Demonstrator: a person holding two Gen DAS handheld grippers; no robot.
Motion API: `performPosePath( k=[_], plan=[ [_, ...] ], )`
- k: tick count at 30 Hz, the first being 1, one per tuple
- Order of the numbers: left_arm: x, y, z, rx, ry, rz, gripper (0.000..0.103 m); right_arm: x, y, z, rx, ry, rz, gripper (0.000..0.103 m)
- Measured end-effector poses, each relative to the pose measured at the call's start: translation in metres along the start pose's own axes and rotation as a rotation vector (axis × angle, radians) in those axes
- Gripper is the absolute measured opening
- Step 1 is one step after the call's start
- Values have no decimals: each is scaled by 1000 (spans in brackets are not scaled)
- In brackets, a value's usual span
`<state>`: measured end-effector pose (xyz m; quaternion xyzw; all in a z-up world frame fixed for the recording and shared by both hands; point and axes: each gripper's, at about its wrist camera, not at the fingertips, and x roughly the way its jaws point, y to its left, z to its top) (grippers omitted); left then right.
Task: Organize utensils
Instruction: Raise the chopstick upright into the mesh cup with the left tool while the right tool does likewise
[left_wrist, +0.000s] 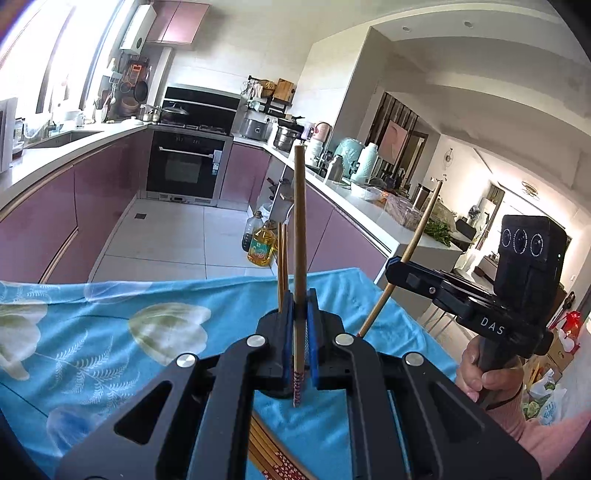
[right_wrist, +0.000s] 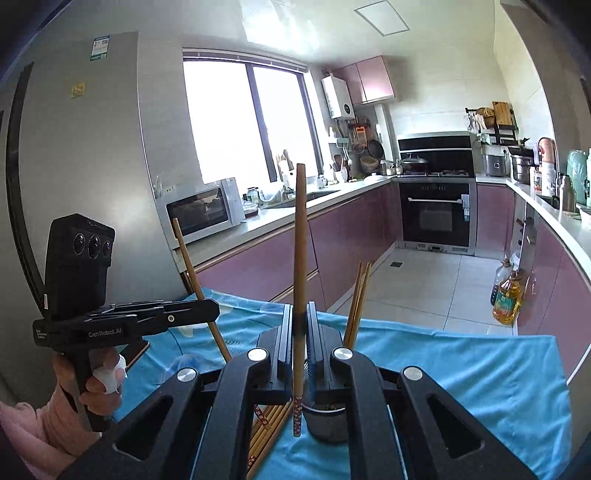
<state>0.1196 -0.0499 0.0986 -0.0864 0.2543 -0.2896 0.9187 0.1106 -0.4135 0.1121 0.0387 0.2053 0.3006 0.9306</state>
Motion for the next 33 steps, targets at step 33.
performPosePath(
  k=[33],
  plan=[
    [118, -5, 6, 141, 253, 116, 8, 90, -41, -25, 89, 290, -56, 6]
  ],
)
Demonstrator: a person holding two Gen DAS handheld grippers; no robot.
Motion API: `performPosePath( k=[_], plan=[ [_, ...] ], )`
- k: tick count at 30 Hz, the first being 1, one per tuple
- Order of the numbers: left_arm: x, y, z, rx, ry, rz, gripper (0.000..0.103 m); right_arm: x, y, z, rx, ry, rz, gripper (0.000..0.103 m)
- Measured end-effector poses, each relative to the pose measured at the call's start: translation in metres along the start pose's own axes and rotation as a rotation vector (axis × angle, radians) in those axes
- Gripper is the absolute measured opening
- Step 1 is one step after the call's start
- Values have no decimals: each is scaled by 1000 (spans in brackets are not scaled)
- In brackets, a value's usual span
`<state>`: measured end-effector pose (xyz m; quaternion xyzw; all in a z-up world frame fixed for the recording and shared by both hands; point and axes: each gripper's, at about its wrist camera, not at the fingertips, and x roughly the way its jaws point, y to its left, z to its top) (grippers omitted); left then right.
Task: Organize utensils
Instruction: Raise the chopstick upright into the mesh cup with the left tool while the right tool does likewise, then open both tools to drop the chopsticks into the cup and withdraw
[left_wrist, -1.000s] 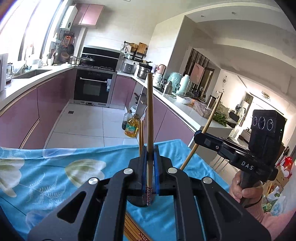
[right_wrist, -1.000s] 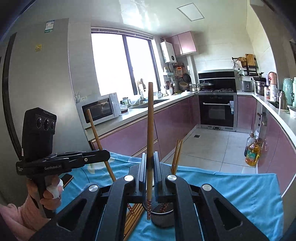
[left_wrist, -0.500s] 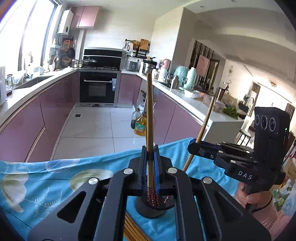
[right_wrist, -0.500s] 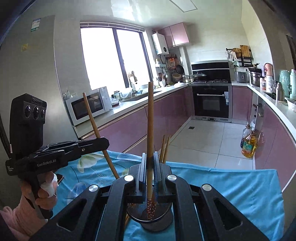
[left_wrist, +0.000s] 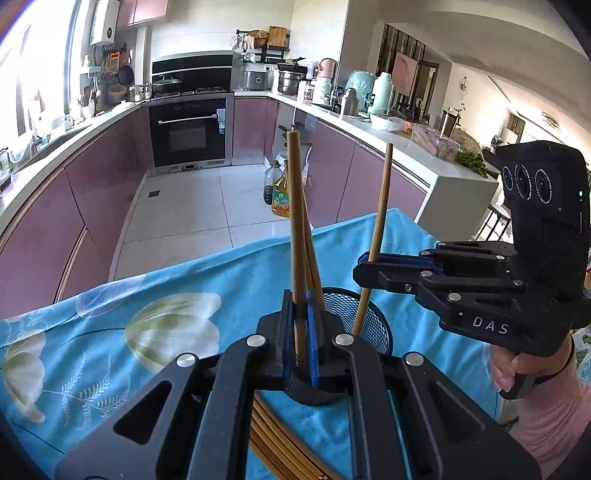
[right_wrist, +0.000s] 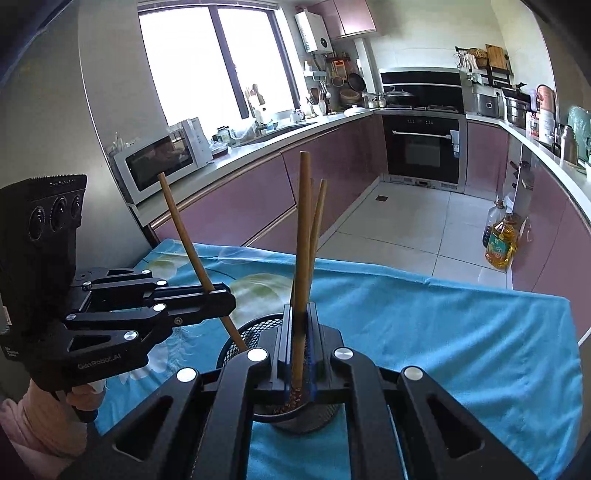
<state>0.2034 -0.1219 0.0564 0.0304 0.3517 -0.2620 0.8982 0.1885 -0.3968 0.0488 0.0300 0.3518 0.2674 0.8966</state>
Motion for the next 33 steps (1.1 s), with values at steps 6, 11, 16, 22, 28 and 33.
performPosePath(
  k=[6, 11, 16, 22, 28, 33],
  plan=[
    [20, 9, 9, -32, 11, 20, 14, 7, -8, 4, 43, -5, -9, 8],
    [30, 13, 5, -60, 21, 21, 17, 5, -10, 0, 61, -23, -7, 19],
    [22, 19, -6, -90, -11, 28, 25, -5, -6, -4, 47, -50, -19, 27],
    [-15, 25, -31, -102, -110, 66, 44, -31, 17, -20, -18, -111, 6, 35],
    [-47, 33, -76, -92, -136, 135, 61, -36, 47, -54, -89, -70, 90, 38],
    [-42, 41, -119, -106, -50, 170, 61, -6, 57, -87, -80, 54, 112, 38]
  ],
)
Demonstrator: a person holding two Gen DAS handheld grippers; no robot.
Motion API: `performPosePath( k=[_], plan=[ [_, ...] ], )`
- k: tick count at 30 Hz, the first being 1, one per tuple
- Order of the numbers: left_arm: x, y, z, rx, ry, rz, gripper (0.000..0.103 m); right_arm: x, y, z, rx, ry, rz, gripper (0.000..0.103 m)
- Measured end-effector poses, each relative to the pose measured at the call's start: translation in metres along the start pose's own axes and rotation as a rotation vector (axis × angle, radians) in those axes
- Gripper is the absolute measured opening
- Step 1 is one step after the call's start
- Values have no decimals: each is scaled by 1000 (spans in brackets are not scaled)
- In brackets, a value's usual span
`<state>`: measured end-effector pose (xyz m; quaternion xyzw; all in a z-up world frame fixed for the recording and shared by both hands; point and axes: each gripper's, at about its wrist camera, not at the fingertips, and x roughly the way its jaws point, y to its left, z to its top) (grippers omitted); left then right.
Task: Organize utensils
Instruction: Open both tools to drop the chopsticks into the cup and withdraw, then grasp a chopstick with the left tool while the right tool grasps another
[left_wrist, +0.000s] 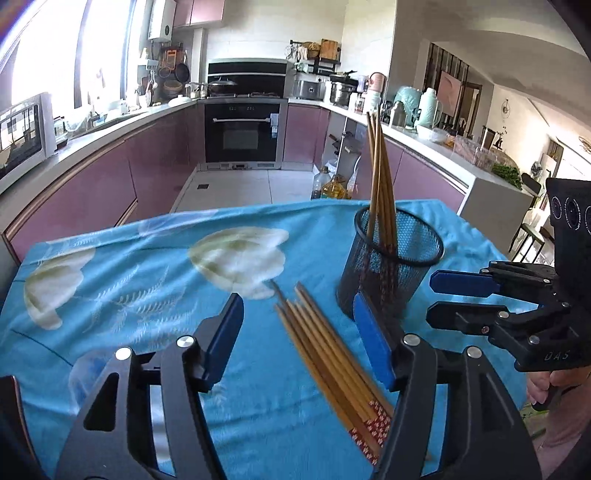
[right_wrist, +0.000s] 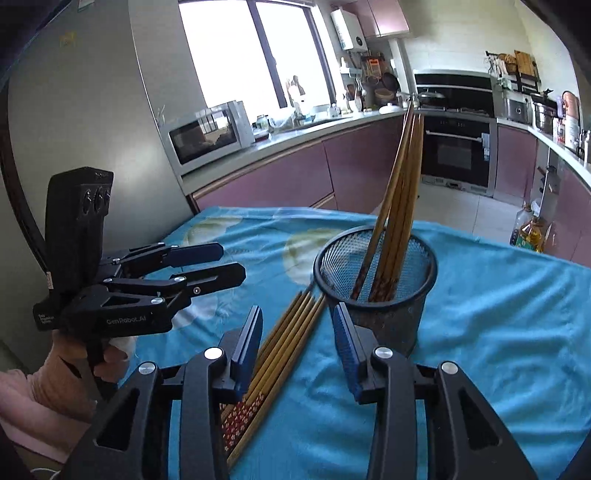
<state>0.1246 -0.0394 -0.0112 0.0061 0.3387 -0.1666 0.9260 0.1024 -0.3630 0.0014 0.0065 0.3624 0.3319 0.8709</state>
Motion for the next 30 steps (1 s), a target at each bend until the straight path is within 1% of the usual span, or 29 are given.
performPosePath(
  k=[4, 6, 8, 13, 21, 26, 30],
  plan=[
    [8, 6, -28, -21, 58, 16, 61, 22, -1, -19, 43, 62, -12, 38],
    [12, 6, -37, -31, 86, 20, 61, 28, 2, -25, 47, 84, -19, 38],
    [17, 5, -47, -40, 113, 13, 61, 32, 6, -29, 35, 96, -35, 38],
    [23, 0, -59, -42, 151, 10, 61, 39, 12, -37, 32, 120, -55, 38],
    [30, -4, -67, -39, 191, 11, 61, 45, 16, -37, 8, 139, -84, 38],
    [33, -9, -68, -20, 199, 13, 61, 53, 20, -38, -13, 154, -114, 38],
    [34, -12, -67, -3, 206, 26, 59, 54, 19, -39, -13, 157, -121, 38]
  ],
)
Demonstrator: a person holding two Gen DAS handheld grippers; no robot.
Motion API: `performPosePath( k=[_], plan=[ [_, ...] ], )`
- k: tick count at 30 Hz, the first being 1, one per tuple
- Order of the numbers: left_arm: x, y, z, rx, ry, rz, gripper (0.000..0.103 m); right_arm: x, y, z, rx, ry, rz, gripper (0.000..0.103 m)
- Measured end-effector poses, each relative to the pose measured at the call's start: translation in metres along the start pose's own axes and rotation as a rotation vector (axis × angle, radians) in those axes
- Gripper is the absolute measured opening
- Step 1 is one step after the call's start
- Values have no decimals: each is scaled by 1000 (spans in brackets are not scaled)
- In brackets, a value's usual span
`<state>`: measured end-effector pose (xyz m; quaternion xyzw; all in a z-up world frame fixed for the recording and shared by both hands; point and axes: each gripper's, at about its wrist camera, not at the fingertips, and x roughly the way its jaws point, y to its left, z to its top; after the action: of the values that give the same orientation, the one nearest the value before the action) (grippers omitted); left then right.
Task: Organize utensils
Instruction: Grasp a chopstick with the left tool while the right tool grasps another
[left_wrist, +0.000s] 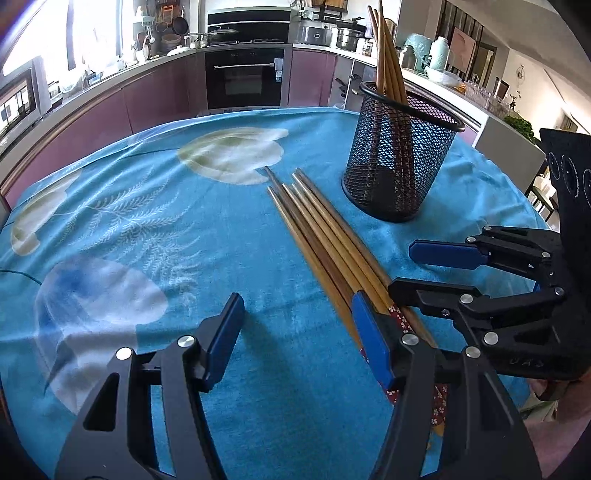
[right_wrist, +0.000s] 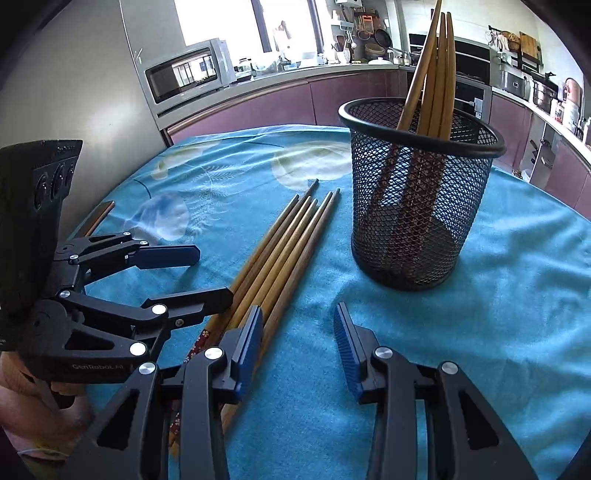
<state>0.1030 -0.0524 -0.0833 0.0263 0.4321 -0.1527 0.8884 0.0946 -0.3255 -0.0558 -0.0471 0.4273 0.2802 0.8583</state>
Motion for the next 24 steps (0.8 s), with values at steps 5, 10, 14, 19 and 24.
performPosePath(
  k=[5, 10, 14, 19, 24],
  plan=[
    [2, 2, 0, 4, 5, 8, 54, 0, -2, -1, -2, 5, -7, 38],
    [3, 3, -1, 16, 12, 23, 49, 0, -3, -1, 0, 11, -18, 38],
    [5, 5, 2, 16, 16, 32, 44, 4, -1, 4, -15, 19, -29, 38],
    [10, 9, 9, -4, 18, 36, 38, 15, 2, 15, -22, 32, -46, 38],
    [13, 10, 13, -22, 14, 49, 31, 22, 3, 21, -20, 31, -64, 29]
  ],
)
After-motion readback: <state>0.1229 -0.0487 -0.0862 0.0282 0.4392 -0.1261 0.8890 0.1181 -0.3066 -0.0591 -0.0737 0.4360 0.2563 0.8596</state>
